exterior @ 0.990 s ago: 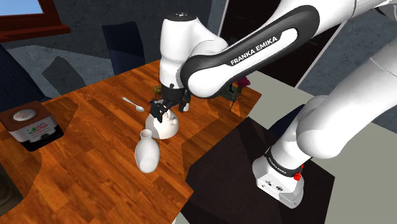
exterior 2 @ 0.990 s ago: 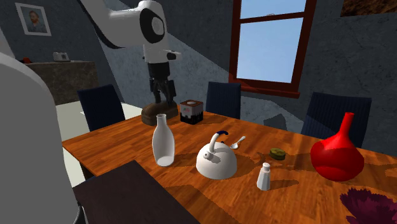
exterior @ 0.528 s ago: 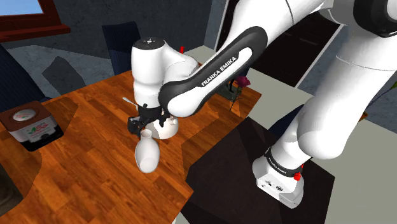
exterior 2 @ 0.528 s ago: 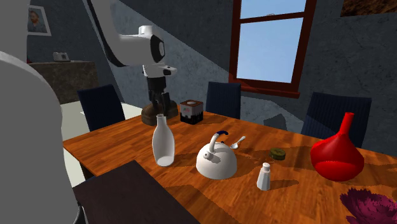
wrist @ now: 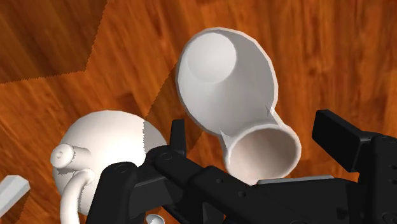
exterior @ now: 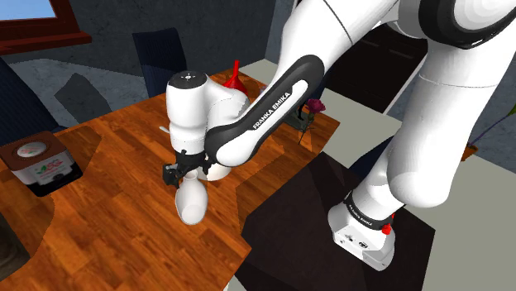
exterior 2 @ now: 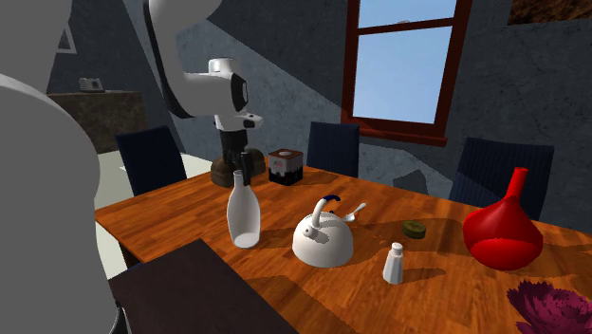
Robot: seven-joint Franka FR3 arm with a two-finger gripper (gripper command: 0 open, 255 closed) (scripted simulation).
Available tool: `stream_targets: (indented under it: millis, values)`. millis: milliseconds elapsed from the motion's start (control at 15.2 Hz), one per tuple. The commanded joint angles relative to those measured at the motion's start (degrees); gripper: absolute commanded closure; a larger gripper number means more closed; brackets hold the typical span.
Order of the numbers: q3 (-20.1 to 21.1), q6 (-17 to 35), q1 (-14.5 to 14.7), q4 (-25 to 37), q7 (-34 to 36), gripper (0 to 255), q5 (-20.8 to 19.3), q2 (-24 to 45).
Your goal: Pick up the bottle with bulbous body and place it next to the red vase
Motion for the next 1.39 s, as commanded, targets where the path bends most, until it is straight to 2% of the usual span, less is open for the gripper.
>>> stream_targets:
  millis: [0,462,528,1122,1320]
  values:
    - [-0.5,0.8,0.4,0.2,0.7,0,-1.0,1.1]
    - [-0.5,0.8,0.4,0.2,0.7,0,-1.0,1.1]
    - [-0.5,0.8,0.4,0.2,0.7,255,-1.0,1.1]
    - [-0.6,0.8,0.4,0.2,0.7,255,-1.0,1.1]
    - [0.5,-1.0,-0.4,0.2,-0.7,255,0.9,-0.9]
